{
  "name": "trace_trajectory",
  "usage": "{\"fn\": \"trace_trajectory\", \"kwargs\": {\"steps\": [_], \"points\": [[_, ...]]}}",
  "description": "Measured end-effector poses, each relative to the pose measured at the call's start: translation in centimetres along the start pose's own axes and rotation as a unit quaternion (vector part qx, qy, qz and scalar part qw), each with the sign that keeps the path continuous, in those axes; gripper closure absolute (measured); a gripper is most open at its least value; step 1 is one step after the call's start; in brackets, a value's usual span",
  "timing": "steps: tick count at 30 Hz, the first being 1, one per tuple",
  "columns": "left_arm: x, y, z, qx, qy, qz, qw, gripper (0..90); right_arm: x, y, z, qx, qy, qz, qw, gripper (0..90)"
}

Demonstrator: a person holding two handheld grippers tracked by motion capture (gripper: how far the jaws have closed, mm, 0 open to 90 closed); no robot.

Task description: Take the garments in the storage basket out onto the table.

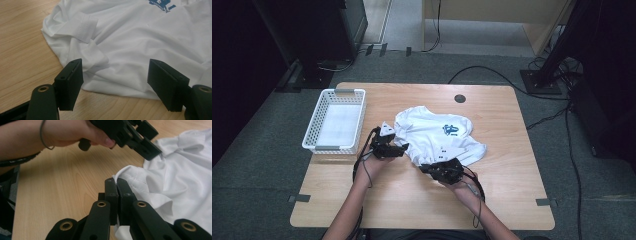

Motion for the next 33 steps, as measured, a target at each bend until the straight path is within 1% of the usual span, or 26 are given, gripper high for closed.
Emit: {"fn": "trace_trajectory", "kwargs": {"steps": [4,6,10,13,15,16,18,19,21,23,26,29,33], "points": [[0.1,0.0,-0.1,-0.001,-0.001,0.000,1.0000,29.5,-0.3,1.3,-0.7,0.010,-0.008,-0.006,0.9999,89.7],[0.1,0.0,-0.1,-0.001,-0.002,-0.001,1.0000,29.5,-0.6,1.9,-0.9,0.016,-0.009,-0.009,0.9998,89.7],[0.2,0.1,-0.1,-0.001,-0.002,-0.001,1.0000,29.5,-1.2,3.0,-1.1,0.023,-0.009,-0.022,0.9995,89.6],[0.1,0.1,0.0,0.000,0.000,-0.001,1.0000,29.5,-1.9,3.8,-0.8,0.034,0.000,-0.025,0.9991,88.7],[0.1,0.1,0.0,-0.001,0.000,-0.001,1.0000,29.5,-2.3,3.8,-0.5,0.033,0.010,-0.030,0.9989,84.8],[0.1,0.1,0.0,-0.001,0.000,-0.001,1.0000,29.5,-2.5,3.8,-0.3,0.031,0.015,-0.035,0.9988,82.5],[0.1,0.0,0.0,-0.002,0.000,-0.001,1.0000,29.5,-2.7,3.7,-0.1,0.027,0.015,-0.040,0.9987,76.4],[0.1,0.0,0.0,-0.002,-0.001,-0.001,1.0000,29.5,-2.6,3.6,-0.1,0.024,0.016,-0.045,0.9985,75.4],[0.1,0.0,0.0,-0.002,0.000,-0.001,1.0000,29.5,-2.3,3.6,-0.3,0.022,0.013,-0.050,0.9984,72.2],[0.0,0.0,0.0,-0.002,0.001,-0.001,1.0000,29.5,-1.8,3.4,-0.6,0.019,0.003,-0.049,0.9986,70.3],[0.0,-0.1,0.0,-0.003,0.002,0.000,1.0000,29.5,-1.0,2.5,-0.9,0.014,-0.006,-0.033,0.9993,70.1],[-0.1,-0.3,0.0,-0.006,0.003,0.000,1.0000,29.5,-0.5,1.0,-0.8,0.003,-0.010,-0.016,0.9998,70.1],[-0.1,-0.4,-0.1,-0.008,0.003,0.001,1.0000,29.5,-0.2,-1.0,-0.2,-0.013,-0.007,0.008,0.9999,70.1]]}}
Point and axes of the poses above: each handheld gripper's, and its own axes: x roughly backward along the jaws, z roughly out of its underside, y roughly to its left, the point moved 4 cm from there along -x, roughly forward along the jaws, and after that the axes turned 7 degrees about -x, right-handed, at the moved point
